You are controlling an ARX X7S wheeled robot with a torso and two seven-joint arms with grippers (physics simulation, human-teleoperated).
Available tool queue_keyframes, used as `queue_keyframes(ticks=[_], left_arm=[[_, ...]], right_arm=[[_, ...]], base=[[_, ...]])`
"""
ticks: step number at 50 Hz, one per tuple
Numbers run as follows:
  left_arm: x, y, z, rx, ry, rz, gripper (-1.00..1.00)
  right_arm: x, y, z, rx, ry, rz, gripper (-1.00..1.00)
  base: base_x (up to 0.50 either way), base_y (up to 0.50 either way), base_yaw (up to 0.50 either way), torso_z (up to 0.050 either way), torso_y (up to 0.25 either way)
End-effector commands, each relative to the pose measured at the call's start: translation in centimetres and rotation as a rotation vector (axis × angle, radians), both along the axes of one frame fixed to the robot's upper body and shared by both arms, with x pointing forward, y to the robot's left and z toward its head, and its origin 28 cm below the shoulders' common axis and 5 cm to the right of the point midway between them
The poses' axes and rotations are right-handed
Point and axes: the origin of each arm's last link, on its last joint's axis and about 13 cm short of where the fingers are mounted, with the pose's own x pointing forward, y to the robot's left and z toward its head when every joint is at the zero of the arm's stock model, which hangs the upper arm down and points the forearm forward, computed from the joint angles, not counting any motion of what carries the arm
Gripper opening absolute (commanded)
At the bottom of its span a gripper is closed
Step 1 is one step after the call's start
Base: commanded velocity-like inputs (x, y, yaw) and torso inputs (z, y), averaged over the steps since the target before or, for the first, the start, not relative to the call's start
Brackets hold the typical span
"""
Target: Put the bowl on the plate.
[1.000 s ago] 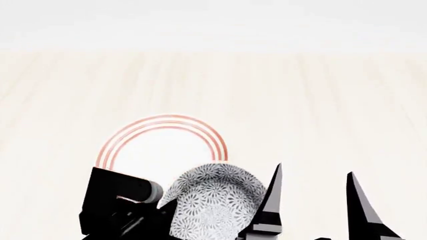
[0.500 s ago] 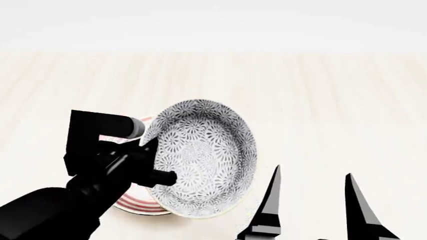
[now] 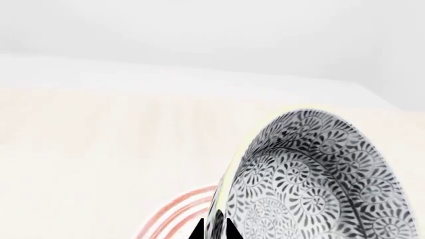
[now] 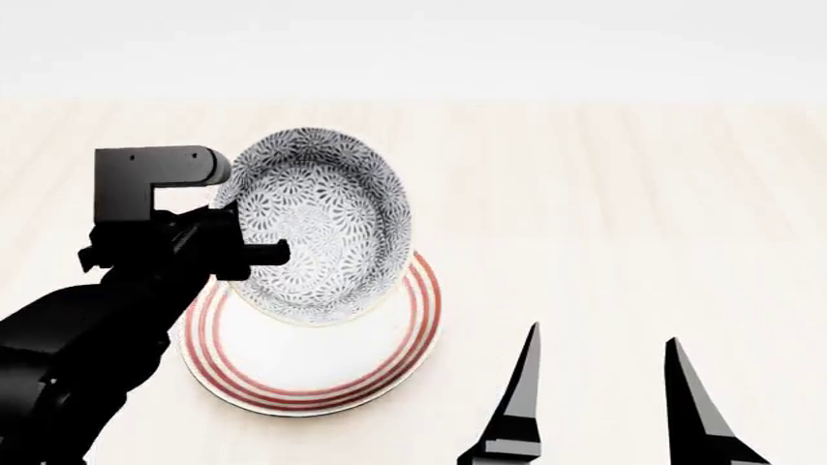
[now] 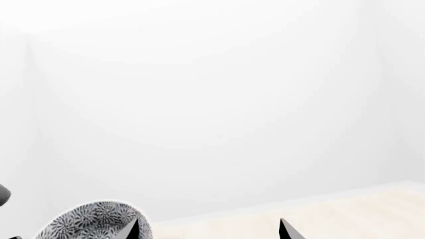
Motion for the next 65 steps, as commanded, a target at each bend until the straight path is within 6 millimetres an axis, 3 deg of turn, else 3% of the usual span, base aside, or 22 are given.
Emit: queue_keyframes(ticks=[1,23,38,65], left_arm=[[2.1,-0.1,0.8,-0.093,0.021,0.043,-1.00],[2.7,-2.0,1.5,-0.259,0.212,0.080,-1.00],[2.6,-2.8,1.6,-0.135,0.195,0.082,-1.00],[2.2,-3.8,1.0,-0.140,0.248,0.045,-1.00]], right_arm=[[0.0,0.0,0.0,-0.007,-0.012,-0.002,1.00],[-0.1,0.0,-0.3,-0.005,-0.007,0.005,1.00],[-0.1,-0.1,-0.3,-0.004,-0.003,0.005,1.00],[0.0,-0.1,-0.4,-0.004,0.002,0.005,1.00]], base=[[0.00,0.00,0.00,0.000,0.000],[0.00,0.00,0.00,0.000,0.001],[0.00,0.00,0.00,0.000,0.000],[0.00,0.00,0.00,0.000,0.000]])
